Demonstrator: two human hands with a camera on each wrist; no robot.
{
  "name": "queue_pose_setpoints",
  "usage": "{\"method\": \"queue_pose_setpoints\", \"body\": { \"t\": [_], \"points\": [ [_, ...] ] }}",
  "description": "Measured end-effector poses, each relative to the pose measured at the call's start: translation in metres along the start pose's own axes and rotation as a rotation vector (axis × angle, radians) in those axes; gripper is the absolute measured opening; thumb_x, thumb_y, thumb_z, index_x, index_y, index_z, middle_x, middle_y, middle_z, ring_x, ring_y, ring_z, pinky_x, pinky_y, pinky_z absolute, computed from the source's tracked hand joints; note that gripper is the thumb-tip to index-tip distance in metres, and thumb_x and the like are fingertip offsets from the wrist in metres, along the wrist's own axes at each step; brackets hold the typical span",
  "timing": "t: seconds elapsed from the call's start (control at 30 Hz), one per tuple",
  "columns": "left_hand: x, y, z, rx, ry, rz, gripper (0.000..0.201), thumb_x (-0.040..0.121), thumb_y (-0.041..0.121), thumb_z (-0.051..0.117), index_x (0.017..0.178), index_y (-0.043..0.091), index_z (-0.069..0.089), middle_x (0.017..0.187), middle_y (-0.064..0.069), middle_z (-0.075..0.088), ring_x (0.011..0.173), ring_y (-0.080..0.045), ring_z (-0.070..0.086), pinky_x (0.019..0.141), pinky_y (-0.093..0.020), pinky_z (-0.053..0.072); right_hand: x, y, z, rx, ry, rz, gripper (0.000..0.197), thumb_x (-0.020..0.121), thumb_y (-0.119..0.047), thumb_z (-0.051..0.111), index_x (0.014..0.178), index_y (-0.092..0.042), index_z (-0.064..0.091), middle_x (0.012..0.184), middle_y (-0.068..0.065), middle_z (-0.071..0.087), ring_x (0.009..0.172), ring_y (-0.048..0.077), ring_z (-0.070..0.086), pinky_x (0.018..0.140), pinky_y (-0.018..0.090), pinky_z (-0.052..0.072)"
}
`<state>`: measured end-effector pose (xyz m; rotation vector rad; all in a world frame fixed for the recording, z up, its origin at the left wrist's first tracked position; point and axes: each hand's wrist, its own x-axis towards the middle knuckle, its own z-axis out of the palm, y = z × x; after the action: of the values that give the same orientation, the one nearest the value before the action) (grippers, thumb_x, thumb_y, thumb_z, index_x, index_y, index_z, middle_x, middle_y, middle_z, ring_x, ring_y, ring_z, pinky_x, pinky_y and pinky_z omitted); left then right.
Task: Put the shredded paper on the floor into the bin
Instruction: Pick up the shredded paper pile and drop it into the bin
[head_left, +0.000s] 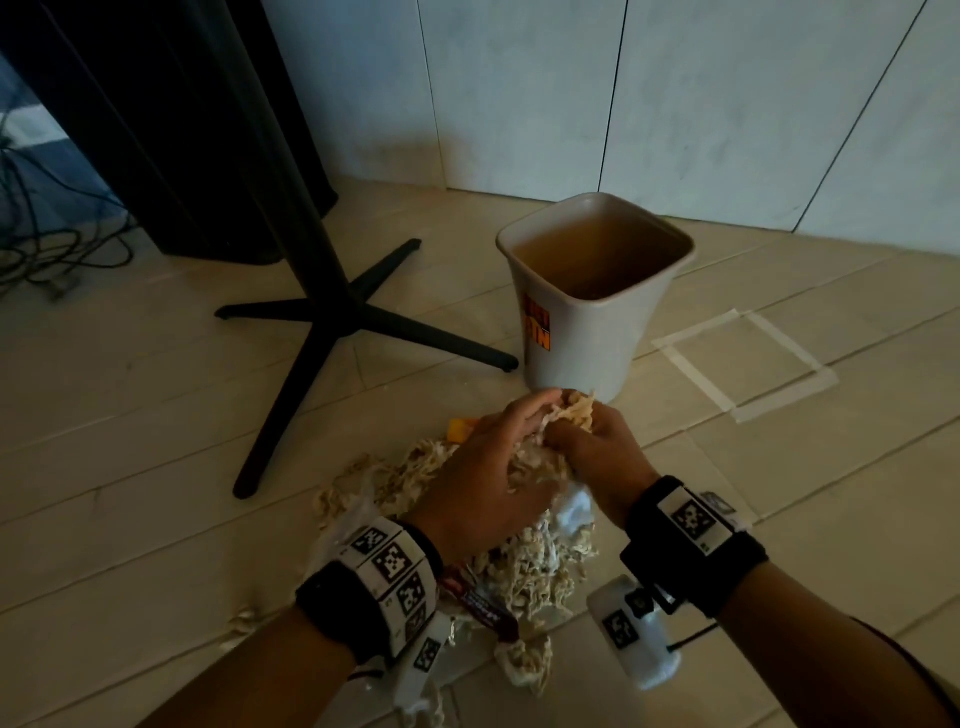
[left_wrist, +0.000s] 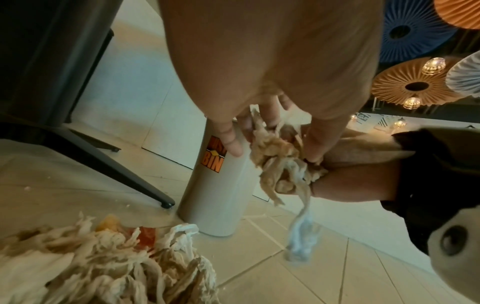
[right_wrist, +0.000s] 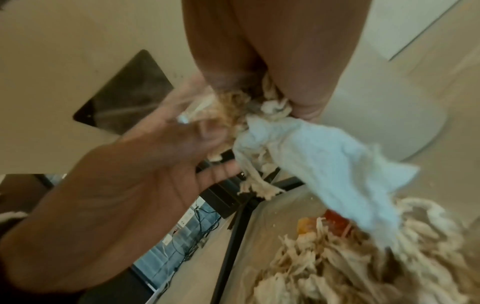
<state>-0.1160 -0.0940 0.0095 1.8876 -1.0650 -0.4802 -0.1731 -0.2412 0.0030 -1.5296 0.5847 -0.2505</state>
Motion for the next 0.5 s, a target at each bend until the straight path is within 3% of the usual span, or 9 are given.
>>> {"method": "queue_pose_setpoints", "body": {
  "t": [0.1, 0.17, 0.23, 0.3, 0.37, 0.5],
  "points": [
    [-0.002, -0.005, -0.004, 0.035, 0.043, 0.035, 0.074, 0.088, 0.019, 0.066, 0.144, 0.050, 0.028, 0.146, 0.018, 0.041, 0.133, -0.001, 0.042, 0.106, -0.028, 0.042, 0.008, -0.015, -0.008, -0.125, 0.030, -0.069, 0.017, 0.089, 0.000, 0.052, 0.091, -0.001, 0.069, 0.085, 0.022, 0.071, 0.077, 0.038, 0.067, 0.075, 0.046, 0.058],
    [-0.004, -0.009, -0.005, 0.056, 0.081, 0.055, 0.074, 0.087, 0.015, 0.065, 0.139, 0.053, 0.031, 0.145, 0.022, 0.038, 0.130, 0.000, 0.042, 0.101, -0.019, 0.042, 0.013, -0.031, -0.012, -0.178, 0.039, -0.109, 0.018, 0.091, -0.005, 0.051, 0.083, -0.001, 0.067, 0.077, 0.021, 0.067, 0.068, 0.031, 0.062, 0.068, 0.045, 0.054],
    [-0.005, -0.018, -0.006, 0.083, 0.126, 0.064, 0.069, 0.087, 0.017, 0.064, 0.136, 0.053, 0.033, 0.142, 0.020, 0.038, 0.124, 0.001, 0.045, 0.096, -0.016, 0.044, 0.020, -0.051, -0.016, -0.223, 0.055, -0.137, 0.021, 0.093, -0.015, 0.051, 0.079, -0.010, 0.066, 0.081, 0.019, 0.069, 0.071, 0.031, 0.064, 0.073, 0.050, 0.056],
    [-0.004, -0.033, -0.008, 0.178, 0.140, 0.050, 0.058, 0.088, 0.020, 0.061, 0.136, 0.044, 0.040, 0.136, 0.016, 0.042, 0.120, -0.001, 0.045, 0.097, -0.022, 0.046, 0.028, -0.073, -0.021, -0.227, 0.079, -0.158, 0.022, 0.094, -0.018, 0.051, 0.077, -0.020, 0.065, 0.086, 0.014, 0.071, 0.077, 0.030, 0.066, 0.078, 0.050, 0.057],
    [-0.002, -0.051, -0.009, 0.317, 0.089, -0.013, 0.048, 0.089, 0.022, 0.059, 0.133, 0.037, 0.046, 0.132, 0.014, 0.047, 0.120, -0.007, 0.043, 0.100, -0.031, 0.044, 0.040, -0.097, -0.025, -0.200, 0.087, -0.186, 0.019, 0.092, -0.018, 0.053, 0.078, -0.019, 0.067, 0.088, 0.012, 0.072, 0.082, 0.028, 0.069, 0.082, 0.047, 0.057],
    [0.002, -0.090, -0.009, 0.481, -0.056, -0.193, 0.047, 0.087, 0.030, 0.059, 0.132, 0.037, 0.048, 0.142, 0.010, 0.042, 0.130, -0.014, 0.035, 0.106, -0.029, 0.034, 0.073, -0.134, -0.032, -0.174, 0.192, -0.230, 0.025, 0.081, -0.029, 0.056, 0.085, -0.008, 0.070, 0.084, 0.009, 0.073, 0.081, 0.024, 0.069, 0.082, 0.047, 0.058]
  ]
}}
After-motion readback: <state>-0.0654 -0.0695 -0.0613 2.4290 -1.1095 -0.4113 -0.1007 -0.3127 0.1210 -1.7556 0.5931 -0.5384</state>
